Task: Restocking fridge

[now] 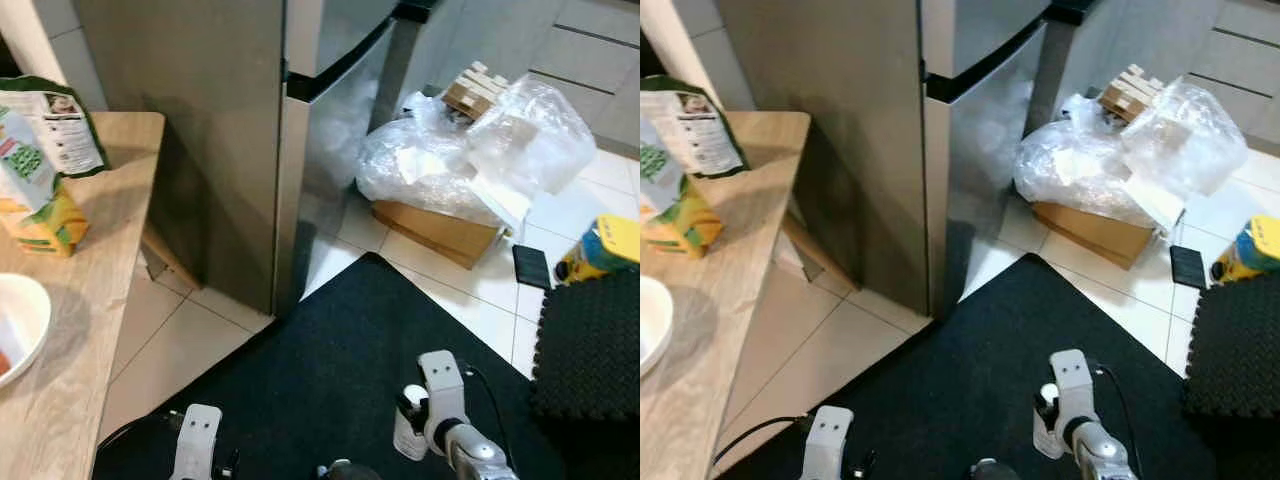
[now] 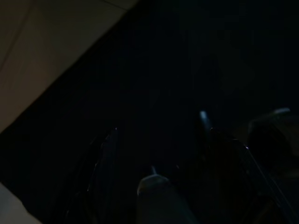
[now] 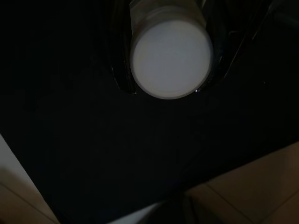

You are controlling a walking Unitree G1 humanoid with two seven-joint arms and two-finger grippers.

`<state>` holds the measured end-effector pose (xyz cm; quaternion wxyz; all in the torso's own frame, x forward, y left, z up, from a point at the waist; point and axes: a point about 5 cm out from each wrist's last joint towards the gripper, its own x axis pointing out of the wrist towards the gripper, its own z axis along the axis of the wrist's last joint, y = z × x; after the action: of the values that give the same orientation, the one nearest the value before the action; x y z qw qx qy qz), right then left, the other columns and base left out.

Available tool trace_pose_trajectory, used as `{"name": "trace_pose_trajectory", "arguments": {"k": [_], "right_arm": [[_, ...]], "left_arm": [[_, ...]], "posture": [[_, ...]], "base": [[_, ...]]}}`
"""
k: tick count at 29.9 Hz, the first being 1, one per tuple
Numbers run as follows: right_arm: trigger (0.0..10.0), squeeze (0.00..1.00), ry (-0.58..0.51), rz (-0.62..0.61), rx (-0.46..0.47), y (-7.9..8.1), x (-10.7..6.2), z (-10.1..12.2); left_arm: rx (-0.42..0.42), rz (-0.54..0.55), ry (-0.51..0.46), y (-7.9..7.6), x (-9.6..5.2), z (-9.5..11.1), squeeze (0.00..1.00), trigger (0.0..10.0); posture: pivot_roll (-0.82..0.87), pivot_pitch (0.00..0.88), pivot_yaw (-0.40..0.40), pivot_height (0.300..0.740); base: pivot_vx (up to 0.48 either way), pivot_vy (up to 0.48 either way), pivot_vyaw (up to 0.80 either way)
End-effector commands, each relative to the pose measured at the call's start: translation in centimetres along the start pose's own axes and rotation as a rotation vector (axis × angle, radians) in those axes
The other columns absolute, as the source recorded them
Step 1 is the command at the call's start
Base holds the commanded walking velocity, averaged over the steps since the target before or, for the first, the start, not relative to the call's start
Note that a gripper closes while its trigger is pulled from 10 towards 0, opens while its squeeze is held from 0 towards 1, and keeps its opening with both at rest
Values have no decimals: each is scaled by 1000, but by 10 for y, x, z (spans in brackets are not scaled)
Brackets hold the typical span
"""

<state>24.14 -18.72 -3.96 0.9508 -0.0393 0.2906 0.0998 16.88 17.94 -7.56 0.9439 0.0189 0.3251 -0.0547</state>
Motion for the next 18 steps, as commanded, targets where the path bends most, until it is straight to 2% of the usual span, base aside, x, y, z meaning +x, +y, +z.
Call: {"name": "trace_pose_trajectory", "arguments": {"k": [1, 3, 4, 8, 14, 15, 18], "right_arm": [[10000, 0, 23, -1, -4, 2, -1, -4], [10000, 0, 22, -8, -4, 3, 0, -5], [10000, 0, 11, -14, -1, 5, -1, -6], [10000, 0, -4, -46, 44, 4, -3, -9], [10000, 0, 19, -72, 63, 5, -7, -19], [10000, 0, 38, -85, 64, 6, -10, -26], [10000, 0, 28, -110, 84, 4, -11, -26]], "left_arm": [[-12, 8, -32, 0, -1, 2, 0, 10000], [-7, 12, -43, 1, -1, 4, 0, 10000], [-37, 28, -54, 5, 1, 9, 0, 10000], [-27, 6, -74, 3, 7, 18, 0, 10000], [-25, -5, -86, 5, 11, 27, 0, 10000], [-34, -4, -86, 7, 14, 32, 0, 10000], [-33, -22, -89, 5, 16, 36, 0, 10000]], "posture": [[-62, 98, -105, 725], [-65, 103, -98, 725], [-71, 102, -78, 725], [-75, 100, -58, 725], [-91, 81, -32, 725], [-107, 88, -6, 725], [-116, 91, 6, 725]], "base": [[0, 0, 0], [0, 0, 0], [0, 0, 0], [0, 0, 0], [0, 0, 0], [0, -251, 0], [0, -249, 0]]}}
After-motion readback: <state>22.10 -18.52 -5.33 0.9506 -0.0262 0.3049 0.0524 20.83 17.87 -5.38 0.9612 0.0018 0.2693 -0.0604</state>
